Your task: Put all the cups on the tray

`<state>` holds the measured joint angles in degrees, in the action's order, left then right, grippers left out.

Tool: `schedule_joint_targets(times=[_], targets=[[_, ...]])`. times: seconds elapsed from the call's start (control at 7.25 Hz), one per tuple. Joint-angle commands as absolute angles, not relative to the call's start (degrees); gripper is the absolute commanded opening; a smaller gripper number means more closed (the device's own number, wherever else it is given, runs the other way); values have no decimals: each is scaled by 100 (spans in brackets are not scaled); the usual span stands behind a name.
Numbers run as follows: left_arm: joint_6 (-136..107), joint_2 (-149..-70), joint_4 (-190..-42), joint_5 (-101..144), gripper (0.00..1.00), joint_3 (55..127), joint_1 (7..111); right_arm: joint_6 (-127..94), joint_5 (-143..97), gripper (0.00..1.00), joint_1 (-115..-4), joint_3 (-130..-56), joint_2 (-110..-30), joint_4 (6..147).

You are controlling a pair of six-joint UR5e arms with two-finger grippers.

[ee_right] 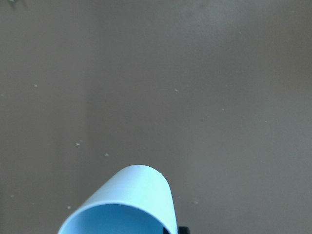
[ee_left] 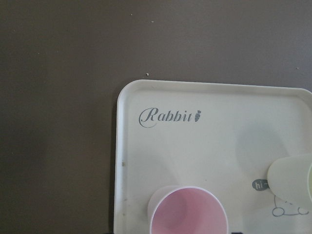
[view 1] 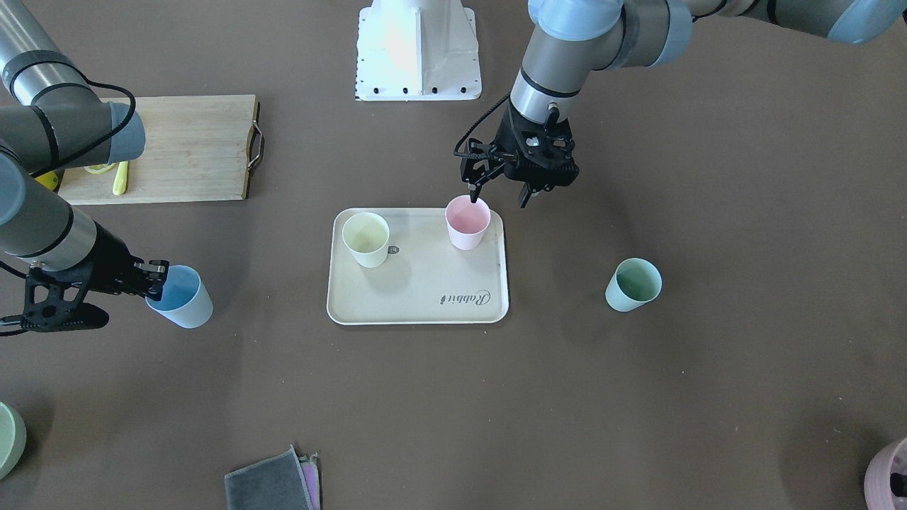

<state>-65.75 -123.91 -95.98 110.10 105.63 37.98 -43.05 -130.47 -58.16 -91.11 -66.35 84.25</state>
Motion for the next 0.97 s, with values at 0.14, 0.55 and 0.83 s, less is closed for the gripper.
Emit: schedule_joint_targets(times=[0.14, 0.55, 0.83], targets=[[-4639, -11797, -9536, 11346, 81, 10529, 4770, -4507, -13201, 0, -5846, -9369, -5925, 9360], [-3745, -11375, -9807, 11443, 81, 10161, 5071, -5193, -13017, 0, -5380, -9177, -5451, 9325], [-3517, -11338, -10150, 11443, 81, 9776, 5255, -5544, -12798, 0, -5126, -8975, -5117, 9316]])
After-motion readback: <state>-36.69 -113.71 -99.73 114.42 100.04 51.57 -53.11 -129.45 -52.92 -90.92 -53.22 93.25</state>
